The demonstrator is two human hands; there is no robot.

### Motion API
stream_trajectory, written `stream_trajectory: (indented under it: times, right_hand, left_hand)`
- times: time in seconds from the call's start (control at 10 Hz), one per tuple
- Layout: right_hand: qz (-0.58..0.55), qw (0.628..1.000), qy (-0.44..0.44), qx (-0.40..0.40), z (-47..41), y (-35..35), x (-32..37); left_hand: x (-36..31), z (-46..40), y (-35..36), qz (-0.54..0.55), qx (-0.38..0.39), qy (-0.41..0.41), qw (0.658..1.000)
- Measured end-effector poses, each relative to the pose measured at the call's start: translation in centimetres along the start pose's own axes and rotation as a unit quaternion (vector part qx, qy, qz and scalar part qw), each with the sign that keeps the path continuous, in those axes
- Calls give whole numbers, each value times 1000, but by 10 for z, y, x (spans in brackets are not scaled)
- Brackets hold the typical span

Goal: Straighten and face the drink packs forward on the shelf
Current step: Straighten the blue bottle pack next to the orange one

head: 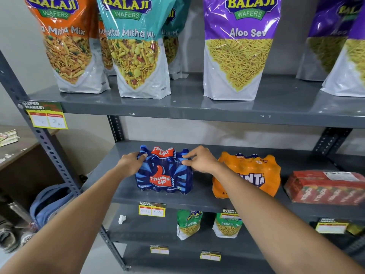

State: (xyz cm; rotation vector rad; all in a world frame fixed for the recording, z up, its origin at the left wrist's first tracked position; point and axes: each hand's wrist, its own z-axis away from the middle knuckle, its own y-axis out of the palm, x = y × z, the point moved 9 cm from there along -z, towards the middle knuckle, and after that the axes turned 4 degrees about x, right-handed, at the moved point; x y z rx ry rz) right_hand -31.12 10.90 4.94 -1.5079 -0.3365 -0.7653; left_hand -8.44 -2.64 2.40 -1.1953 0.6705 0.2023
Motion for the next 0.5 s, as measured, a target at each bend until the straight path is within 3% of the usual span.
stream_trajectory:
  times: [0.2, 0.4, 0.5]
  right_hand:
    - [-15, 999, 7, -45, 13, -1, 2]
    - [-6, 1000, 19, -21, 33, 9, 1]
    - [70, 997, -27, -11, 53, 13, 3]
  left_hand:
    - [1, 2, 0, -19, -18, 3, 1000]
    - [6, 19, 6, -8, -118, -12, 993]
    - [18, 32, 31, 123, -145, -22, 982]
